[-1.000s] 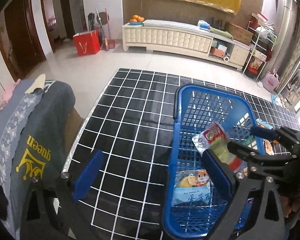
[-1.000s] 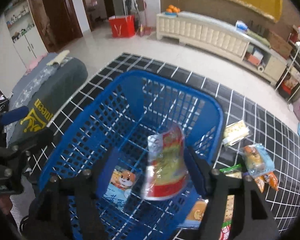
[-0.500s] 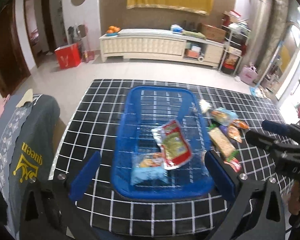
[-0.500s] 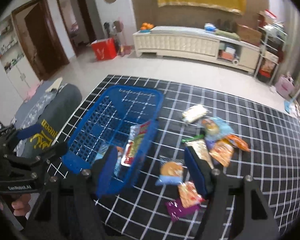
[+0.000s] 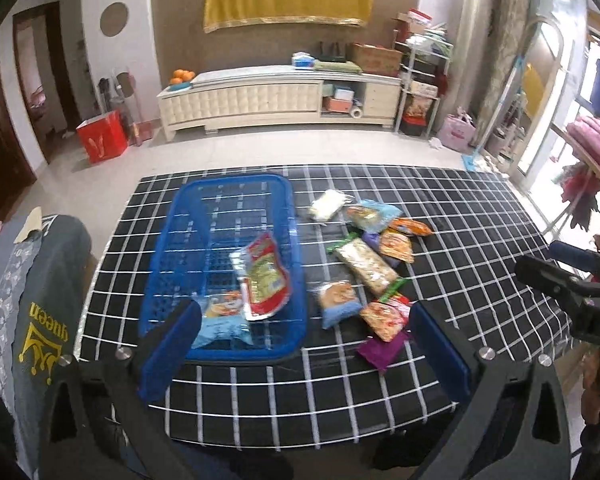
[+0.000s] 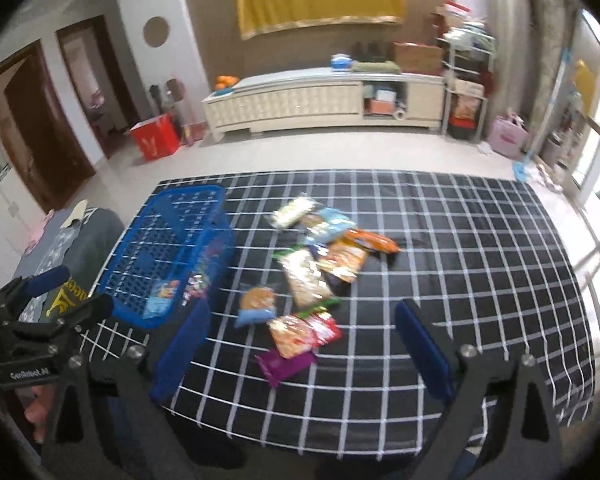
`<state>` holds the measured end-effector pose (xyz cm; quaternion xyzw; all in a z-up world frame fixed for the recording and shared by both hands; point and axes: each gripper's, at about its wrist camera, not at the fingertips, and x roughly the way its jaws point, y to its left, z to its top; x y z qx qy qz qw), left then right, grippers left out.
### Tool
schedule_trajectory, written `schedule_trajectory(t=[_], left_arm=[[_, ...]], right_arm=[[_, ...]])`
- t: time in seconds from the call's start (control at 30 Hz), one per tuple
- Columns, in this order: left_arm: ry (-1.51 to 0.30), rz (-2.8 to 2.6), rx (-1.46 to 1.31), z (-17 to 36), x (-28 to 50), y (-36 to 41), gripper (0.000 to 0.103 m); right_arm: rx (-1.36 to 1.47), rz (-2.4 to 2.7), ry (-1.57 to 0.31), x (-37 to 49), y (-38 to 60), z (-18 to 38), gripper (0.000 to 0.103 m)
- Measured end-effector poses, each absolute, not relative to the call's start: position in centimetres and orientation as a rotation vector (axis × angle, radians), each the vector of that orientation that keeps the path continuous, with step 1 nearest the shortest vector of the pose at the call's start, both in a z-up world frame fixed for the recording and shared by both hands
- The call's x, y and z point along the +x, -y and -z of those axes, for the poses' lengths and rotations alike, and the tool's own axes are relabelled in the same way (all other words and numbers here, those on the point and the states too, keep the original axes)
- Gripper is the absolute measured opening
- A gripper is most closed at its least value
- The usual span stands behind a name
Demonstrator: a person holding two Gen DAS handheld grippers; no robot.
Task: Organize snacks
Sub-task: 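Release the bread bag and sausage pack into the basket with both tools, then move both tools back over the snack pile and grasp the purple wrapper with the left tool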
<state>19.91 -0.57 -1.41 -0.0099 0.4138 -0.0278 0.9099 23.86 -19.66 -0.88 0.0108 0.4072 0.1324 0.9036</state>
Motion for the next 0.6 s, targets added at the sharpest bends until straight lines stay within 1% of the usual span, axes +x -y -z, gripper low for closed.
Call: schedule_trajectory(t=[0.1, 0.3, 0.43, 0.5, 0.6], left_arm=[[-0.846, 0.075, -0.009, 1.5, 19.7, 2.8, 0.103], [-0.894, 0.122, 0.092, 3.3, 20.0, 7.7, 0.103], [-0.950, 0.153, 0.120, 6.2, 20.4, 9.7, 0.103], [-1.010, 0.179, 0.144, 8.4, 21.0, 10.3, 0.103], [-1.052, 0.200, 0.172, 11.0, 21.3, 11.0, 0.103]], right_arm=[[0.046, -0.239, -0.846, 23.2, 22.1, 1.5, 0.097], [0.076, -0.187, -0.880, 22.6, 26.4, 3.6, 0.097], [0.098, -0.176, -0.912, 22.4, 28.1, 5.5, 0.097], [0.107, -0.171, -0.930, 22.3, 28.7, 6.5, 0.097], [0.097, -0.181, -0.958, 22.3, 29.0, 8.1, 0.097]])
